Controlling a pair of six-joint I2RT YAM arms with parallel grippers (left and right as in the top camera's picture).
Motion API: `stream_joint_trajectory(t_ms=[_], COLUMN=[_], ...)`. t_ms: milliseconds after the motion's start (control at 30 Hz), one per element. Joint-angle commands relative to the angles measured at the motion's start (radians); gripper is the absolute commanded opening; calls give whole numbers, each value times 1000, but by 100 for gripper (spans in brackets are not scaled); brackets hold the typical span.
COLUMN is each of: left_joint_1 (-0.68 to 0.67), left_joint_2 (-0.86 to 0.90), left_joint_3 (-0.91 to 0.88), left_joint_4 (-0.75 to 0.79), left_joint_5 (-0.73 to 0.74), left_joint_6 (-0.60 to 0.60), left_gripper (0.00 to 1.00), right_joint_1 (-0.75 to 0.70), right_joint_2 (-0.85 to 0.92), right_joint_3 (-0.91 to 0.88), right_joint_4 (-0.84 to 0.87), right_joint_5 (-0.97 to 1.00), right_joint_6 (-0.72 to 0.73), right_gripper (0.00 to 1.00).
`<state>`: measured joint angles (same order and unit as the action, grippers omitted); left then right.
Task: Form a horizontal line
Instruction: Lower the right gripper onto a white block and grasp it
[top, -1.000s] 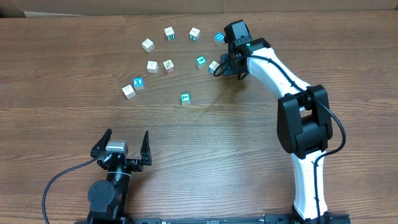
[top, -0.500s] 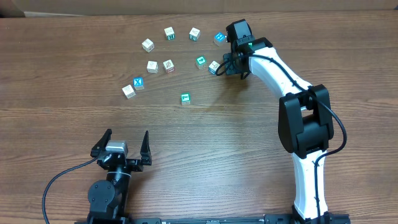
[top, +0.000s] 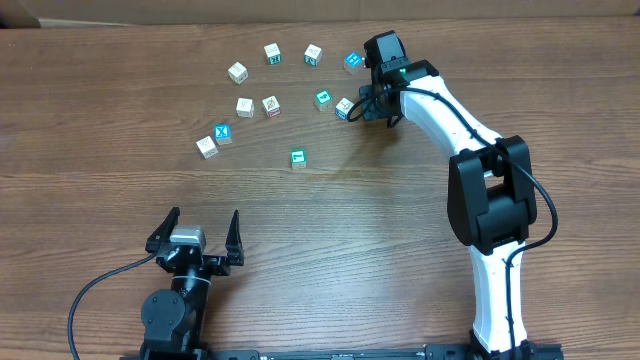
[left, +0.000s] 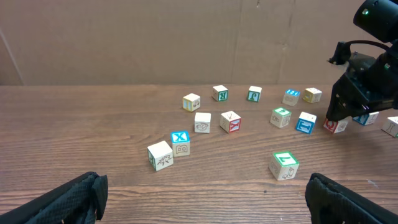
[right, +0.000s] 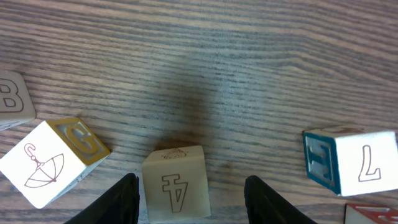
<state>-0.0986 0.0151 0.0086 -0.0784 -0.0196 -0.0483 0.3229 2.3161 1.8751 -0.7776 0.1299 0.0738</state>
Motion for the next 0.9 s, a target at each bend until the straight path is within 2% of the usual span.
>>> stream_joint_trajectory(t_ms=[0, 100, 467, 567, 600, 667, 767, 833, 867], left_joint_1=[-6, -6, -6, -6, -6, -6, -6, -6, -6], left_joint_2=[-9, -9, -9, -9, -9, -9, -9, -9, -9], left_joint_3=[-4, -4, -4, -4, -4, -4, -3, -4, -4], left_joint_4=[3, 3, 3, 3, 3, 3, 3, 3, 3], left_joint_5=[-6, -6, -6, -6, -6, -6, -6, -6, -6], left_joint_6=[19, 19, 19, 19, 19, 19, 19, 19, 19], left_gripper=[100, 100, 100, 100, 100, 100, 100, 100, 100], right_joint_1=[-4, -4, -4, -4, -4, -4, -4, -4, -4], right_joint_2=[2, 2, 2, 2, 2, 2, 2, 2, 2], right_joint_3=[-6, -6, -16, -18, -18, -18, -19, -23, -24], right_joint_4=[12, 19, 14, 13, 14, 18, 18, 21, 22], right_joint_5=[-12, -13, -46, -46, -46, -46, -46, -46, -46], right_joint_6=[-4, -4, 0, 0, 0, 0, 0, 0, 0], right_gripper=[52, 48, 48, 36, 35, 35, 45, 45, 41])
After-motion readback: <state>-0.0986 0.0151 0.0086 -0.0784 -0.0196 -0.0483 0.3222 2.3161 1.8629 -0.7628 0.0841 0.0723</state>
